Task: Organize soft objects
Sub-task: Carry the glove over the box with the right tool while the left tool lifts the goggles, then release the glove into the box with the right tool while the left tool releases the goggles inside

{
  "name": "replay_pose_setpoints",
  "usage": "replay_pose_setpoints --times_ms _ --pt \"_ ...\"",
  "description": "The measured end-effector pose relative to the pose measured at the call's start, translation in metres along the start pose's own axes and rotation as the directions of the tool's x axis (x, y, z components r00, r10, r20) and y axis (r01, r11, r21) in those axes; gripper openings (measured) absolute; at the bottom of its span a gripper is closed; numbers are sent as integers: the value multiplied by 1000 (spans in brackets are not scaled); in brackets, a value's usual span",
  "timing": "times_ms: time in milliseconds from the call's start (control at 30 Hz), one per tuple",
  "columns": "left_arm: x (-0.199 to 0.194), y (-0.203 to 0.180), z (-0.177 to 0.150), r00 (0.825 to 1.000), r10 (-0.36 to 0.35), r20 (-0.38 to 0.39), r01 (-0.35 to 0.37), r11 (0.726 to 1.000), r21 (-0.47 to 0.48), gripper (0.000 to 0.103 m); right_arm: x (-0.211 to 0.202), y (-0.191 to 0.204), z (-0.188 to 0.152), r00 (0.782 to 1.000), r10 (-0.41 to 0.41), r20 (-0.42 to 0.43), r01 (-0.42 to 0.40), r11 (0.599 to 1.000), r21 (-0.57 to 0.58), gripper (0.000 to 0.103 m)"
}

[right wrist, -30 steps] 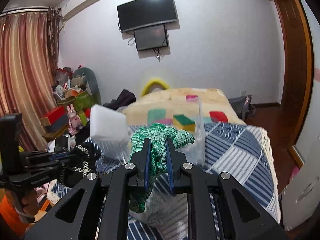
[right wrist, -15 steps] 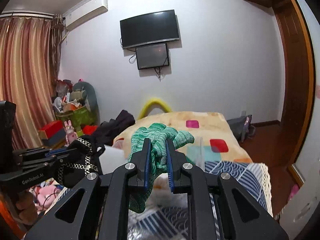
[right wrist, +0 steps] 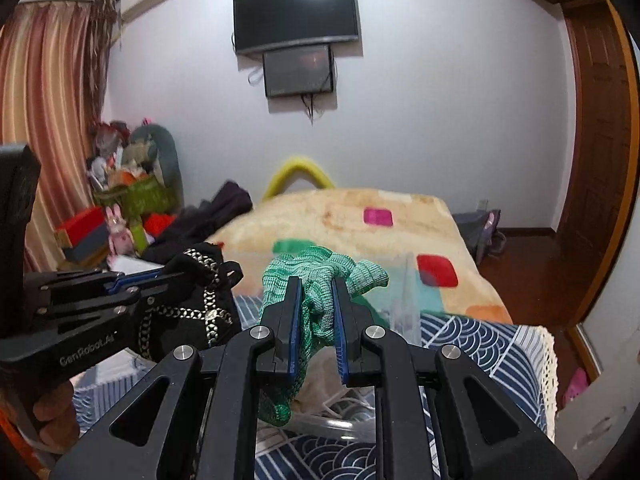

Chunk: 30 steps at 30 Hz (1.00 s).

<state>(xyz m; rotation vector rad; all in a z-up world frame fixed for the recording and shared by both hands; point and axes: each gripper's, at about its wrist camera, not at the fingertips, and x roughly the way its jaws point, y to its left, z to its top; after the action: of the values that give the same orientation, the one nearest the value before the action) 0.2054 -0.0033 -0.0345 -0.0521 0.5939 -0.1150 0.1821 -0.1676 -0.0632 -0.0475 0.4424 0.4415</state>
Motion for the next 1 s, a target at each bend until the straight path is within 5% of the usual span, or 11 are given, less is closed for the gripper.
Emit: replay_pose_setpoints --times_ms 300,533,1000 --pt "42 -1 -14 995 -28 -97 26 1000 -13 13 16 3 -9 996 -30 -86 26 999 -44 15" --pt "34 1 -13 994 -39 -104 37 999 -23 34 -3 2 0 997 -68 -44 66 997 -50 47" --pt "-40 5 -10 999 -24 22 24 1000 -4 62 -65 23 11 994 -42 101 50 996 -76 76"
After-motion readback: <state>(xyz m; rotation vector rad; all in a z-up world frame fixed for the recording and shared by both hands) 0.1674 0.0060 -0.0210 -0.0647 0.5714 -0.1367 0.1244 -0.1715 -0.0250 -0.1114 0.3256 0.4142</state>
